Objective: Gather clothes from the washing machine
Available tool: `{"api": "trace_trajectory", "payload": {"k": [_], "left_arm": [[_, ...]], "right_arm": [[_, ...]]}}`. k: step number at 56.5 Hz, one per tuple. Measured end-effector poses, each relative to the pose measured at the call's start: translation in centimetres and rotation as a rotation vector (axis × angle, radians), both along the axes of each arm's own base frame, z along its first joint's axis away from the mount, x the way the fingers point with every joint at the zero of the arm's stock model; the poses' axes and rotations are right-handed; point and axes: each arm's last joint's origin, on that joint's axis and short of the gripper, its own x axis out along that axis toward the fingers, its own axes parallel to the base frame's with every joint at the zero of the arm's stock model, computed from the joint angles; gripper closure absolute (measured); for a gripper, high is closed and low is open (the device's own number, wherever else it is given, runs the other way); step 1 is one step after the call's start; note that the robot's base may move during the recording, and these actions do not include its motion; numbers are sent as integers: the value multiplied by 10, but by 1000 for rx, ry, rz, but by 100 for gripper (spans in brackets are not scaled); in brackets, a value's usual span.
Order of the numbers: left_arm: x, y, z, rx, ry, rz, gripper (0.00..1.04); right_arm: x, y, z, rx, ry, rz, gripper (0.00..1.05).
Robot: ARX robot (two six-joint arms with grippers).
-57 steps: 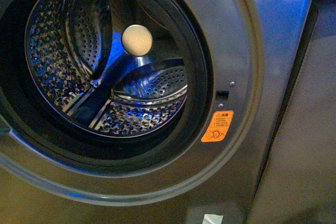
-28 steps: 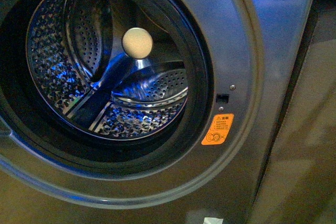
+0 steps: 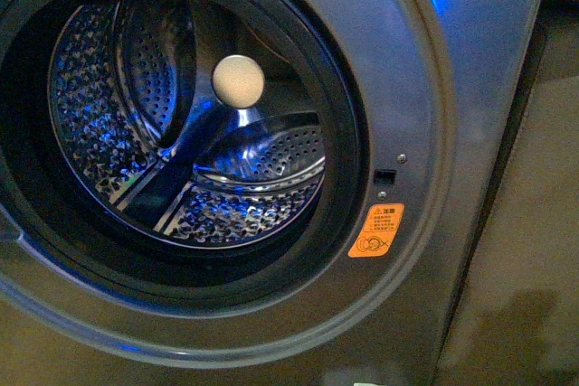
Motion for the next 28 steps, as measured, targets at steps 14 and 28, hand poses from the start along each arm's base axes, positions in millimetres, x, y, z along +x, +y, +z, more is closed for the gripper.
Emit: {"api": "trace_trajectory", "payload": {"k": [14, 28], "left_arm": [[7, 60, 2, -22, 116, 333, 7], [-40, 91, -25, -112, 173, 395, 7]], "right_arm": [[-9, 13, -19, -4, -3, 5, 102], [-17, 14, -34, -3, -1, 3, 102]]}}
